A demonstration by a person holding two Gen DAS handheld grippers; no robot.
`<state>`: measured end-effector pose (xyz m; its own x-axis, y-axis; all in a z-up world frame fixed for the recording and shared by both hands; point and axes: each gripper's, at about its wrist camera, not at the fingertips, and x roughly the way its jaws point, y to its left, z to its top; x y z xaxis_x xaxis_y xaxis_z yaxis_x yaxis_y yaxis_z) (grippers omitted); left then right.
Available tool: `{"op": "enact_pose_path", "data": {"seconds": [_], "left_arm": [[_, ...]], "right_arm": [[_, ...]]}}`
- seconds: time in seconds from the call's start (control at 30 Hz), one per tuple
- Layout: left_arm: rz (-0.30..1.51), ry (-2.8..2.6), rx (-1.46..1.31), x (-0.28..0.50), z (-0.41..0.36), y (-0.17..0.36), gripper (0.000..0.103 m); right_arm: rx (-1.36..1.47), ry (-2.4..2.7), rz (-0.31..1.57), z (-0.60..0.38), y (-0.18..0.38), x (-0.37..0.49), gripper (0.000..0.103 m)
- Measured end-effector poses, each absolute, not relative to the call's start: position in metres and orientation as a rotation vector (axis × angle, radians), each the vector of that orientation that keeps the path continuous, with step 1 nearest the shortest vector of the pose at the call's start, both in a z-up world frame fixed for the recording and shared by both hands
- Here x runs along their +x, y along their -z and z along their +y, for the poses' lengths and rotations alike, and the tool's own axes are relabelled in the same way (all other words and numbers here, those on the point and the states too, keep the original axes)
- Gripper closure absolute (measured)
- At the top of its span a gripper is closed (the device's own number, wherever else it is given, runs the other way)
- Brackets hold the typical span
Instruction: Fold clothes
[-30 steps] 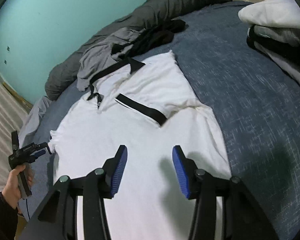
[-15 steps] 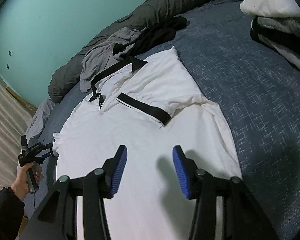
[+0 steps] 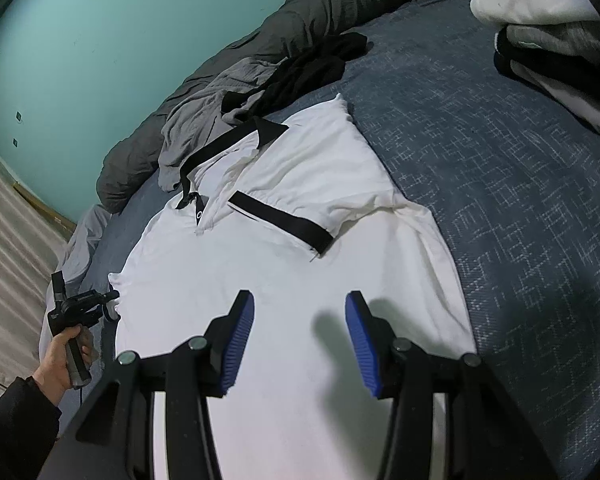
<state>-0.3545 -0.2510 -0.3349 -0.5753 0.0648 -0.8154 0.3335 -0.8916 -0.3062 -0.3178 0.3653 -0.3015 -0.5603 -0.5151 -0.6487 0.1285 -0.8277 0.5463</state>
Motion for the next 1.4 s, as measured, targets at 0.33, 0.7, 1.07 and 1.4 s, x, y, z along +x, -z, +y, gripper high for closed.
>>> {"op": "enact_pose_path", "data": {"seconds": [0.33,0.7,1.07,1.4], "left_arm": [[0.428,2.639,1.338,-0.363,-0.225,0.303,0.099],[-0.183,2.701,1.461,-0.398,-0.098,0.283,0.099],[-0.38,2.718,1.588,-0.378,-0.034,0.295,0.059],[-0.049,2.672,1.462,-0.363,-0.111,0.266,0.058]], "right_arm": [[1.199,2.393,-0.665,0.37,0.3,-0.318,0.055],[1.17,2.386,-0.738,0.381,0.294,-0.319,0.055],[1.154,2.371,-0.789,0.387,0.291,-0.319,0.055],[1.148,2.371,-0.806,0.385,0.289,-0.319,0.055]]}}
